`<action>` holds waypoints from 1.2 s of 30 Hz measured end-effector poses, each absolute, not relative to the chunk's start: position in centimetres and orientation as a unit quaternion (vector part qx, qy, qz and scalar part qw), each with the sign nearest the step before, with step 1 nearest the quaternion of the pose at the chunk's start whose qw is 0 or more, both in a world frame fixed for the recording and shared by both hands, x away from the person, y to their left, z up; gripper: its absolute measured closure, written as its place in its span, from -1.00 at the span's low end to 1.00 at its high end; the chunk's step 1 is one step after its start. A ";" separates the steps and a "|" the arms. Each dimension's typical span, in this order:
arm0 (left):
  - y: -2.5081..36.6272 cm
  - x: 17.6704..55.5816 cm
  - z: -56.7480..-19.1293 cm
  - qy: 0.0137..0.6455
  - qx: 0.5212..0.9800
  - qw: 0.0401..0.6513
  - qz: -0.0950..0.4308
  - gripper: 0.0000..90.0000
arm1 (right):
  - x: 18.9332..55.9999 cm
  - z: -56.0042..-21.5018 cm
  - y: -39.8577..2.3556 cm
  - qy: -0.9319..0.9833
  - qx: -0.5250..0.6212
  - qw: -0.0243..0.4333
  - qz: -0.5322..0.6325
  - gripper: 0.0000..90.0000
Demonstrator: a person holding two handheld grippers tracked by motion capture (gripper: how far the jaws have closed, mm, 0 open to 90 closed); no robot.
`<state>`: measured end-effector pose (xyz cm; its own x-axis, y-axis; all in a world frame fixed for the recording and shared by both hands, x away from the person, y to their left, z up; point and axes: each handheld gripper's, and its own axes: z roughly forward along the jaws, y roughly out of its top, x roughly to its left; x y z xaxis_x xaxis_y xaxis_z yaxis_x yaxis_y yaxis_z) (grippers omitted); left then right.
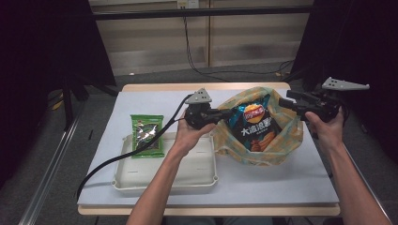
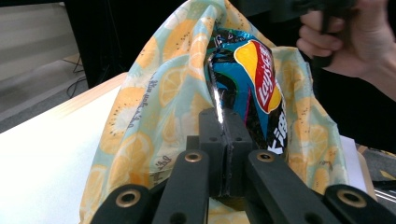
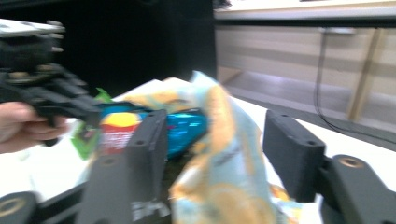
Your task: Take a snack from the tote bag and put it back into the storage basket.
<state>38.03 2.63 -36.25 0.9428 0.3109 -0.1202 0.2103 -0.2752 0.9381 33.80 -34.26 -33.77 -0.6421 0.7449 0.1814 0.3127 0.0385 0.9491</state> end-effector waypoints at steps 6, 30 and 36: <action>2.3 37.5 -35.8 0.152 0.799 0.580 0.046 0.97 | 35.4 -34.9 -34.1 0.707 0.390 0.163 0.567 0.76; 2.6 36.6 -33.8 0.130 0.776 0.615 0.040 0.97 | 37.8 -39.0 -37.0 0.678 0.488 0.206 0.511 1.00; 3.0 37.1 -32.8 0.134 0.776 0.615 0.042 0.97 | 36.9 -38.4 -36.8 0.688 0.460 0.204 0.523 1.00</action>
